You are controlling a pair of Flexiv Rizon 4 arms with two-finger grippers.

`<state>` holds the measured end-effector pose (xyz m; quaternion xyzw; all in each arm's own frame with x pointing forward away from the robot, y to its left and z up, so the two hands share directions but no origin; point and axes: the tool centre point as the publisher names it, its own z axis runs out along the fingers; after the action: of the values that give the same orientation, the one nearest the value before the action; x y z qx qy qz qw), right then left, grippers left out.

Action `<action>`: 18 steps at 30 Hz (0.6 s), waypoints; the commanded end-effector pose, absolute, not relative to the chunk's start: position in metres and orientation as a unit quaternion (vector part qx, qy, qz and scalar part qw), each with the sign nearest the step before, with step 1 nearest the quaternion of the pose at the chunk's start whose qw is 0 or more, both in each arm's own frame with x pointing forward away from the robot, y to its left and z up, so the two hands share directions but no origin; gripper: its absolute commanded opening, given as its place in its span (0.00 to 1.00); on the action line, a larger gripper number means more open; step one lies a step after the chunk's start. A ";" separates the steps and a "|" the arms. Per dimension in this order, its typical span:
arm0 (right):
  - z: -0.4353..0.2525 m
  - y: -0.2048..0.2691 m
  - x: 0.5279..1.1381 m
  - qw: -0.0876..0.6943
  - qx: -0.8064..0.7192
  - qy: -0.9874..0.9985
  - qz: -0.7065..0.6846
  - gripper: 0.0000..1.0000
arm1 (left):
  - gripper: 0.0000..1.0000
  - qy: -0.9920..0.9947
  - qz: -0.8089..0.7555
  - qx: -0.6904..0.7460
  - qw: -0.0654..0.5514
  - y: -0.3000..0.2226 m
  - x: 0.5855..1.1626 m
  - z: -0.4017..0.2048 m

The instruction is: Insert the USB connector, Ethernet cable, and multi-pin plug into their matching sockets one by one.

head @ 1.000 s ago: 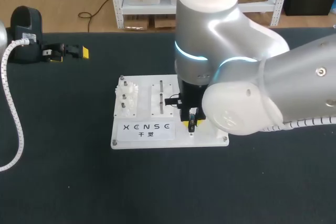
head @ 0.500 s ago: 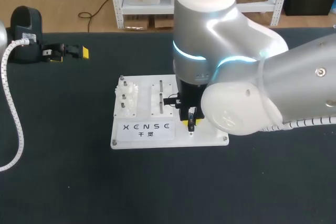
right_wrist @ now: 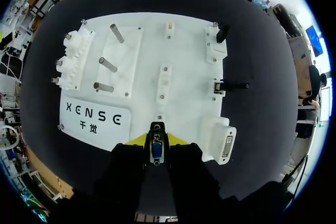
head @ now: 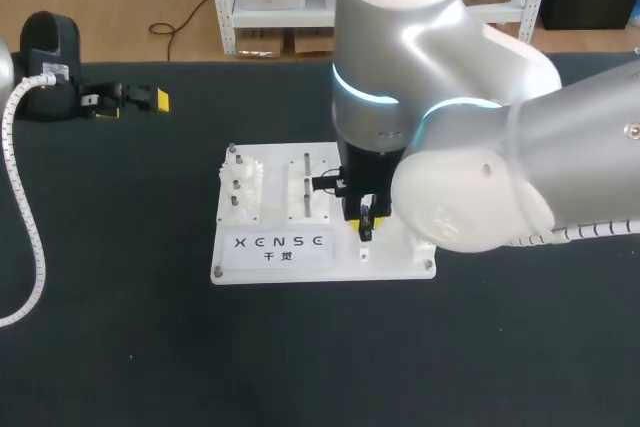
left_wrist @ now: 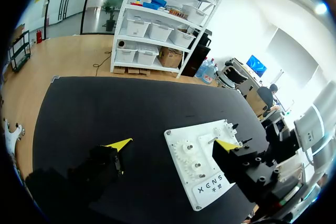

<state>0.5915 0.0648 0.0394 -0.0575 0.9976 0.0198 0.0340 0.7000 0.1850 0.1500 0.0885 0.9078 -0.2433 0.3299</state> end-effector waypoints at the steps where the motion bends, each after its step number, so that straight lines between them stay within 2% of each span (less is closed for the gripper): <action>1: 0.051 0.057 0.587 0.039 -0.056 0.997 0.021 0.00 | 1.00 0.908 -0.243 0.089 0.330 0.185 0.700 0.150; 18: 0.072 0.014 0.587 0.039 -0.036 0.999 0.010 0.00 | 1.00 0.908 -0.243 0.089 0.330 0.185 0.700 0.150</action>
<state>0.5898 0.0218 0.0694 -0.0362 0.9987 0.0054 0.0355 0.7000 0.1850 0.1500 0.0885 0.9078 -0.2433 0.3299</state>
